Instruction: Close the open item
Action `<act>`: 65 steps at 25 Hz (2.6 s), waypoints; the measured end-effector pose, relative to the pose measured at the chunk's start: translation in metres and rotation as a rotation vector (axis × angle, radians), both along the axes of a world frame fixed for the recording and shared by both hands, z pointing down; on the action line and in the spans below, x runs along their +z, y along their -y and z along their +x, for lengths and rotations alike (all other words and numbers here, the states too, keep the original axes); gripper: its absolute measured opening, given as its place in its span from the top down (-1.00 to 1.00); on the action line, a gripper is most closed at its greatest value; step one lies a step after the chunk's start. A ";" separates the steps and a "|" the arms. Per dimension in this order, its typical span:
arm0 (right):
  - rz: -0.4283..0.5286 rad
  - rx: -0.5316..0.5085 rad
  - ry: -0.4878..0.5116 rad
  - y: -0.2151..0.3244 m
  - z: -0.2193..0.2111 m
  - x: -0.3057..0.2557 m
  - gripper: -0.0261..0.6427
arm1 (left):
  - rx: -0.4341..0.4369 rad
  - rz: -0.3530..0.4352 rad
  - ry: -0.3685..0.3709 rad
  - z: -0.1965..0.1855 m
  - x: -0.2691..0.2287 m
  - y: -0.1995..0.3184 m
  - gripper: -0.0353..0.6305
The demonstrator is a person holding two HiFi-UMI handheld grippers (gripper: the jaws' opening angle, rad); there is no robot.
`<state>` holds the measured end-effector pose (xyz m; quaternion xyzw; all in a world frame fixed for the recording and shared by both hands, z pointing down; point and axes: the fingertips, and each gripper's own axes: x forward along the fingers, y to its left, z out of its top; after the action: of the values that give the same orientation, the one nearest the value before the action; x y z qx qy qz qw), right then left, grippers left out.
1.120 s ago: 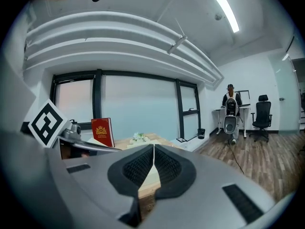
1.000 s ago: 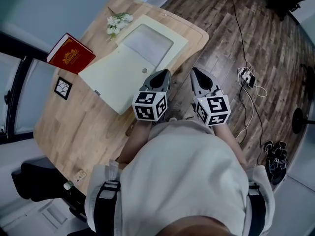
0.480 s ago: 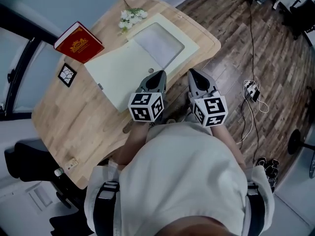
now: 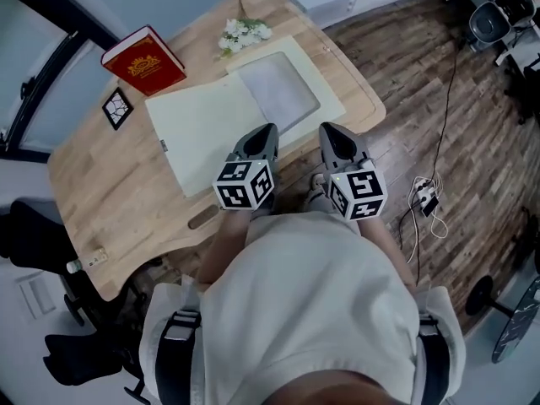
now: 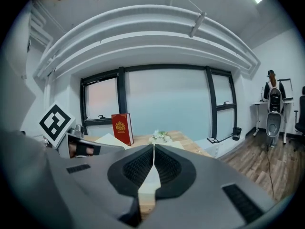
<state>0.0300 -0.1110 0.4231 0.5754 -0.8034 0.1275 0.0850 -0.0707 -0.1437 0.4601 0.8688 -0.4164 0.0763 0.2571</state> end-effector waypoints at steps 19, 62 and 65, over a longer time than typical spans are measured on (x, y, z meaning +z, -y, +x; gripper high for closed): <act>0.002 -0.390 -0.025 0.073 0.013 -0.009 0.86 | -0.376 -0.005 -0.013 -0.002 -0.011 0.039 0.83; -0.022 -0.916 -0.002 0.087 -0.078 0.018 0.86 | -0.952 -0.093 0.168 -0.195 -0.014 -0.008 0.83; -0.035 -0.913 -0.008 0.091 -0.085 0.023 0.86 | -0.937 -0.112 0.180 -0.218 -0.016 -0.003 0.83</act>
<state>-0.0549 -0.2020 0.4459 0.1612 -0.9722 0.0883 0.1450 -0.2885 -0.1408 0.4439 0.5625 -0.7789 0.0493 0.2730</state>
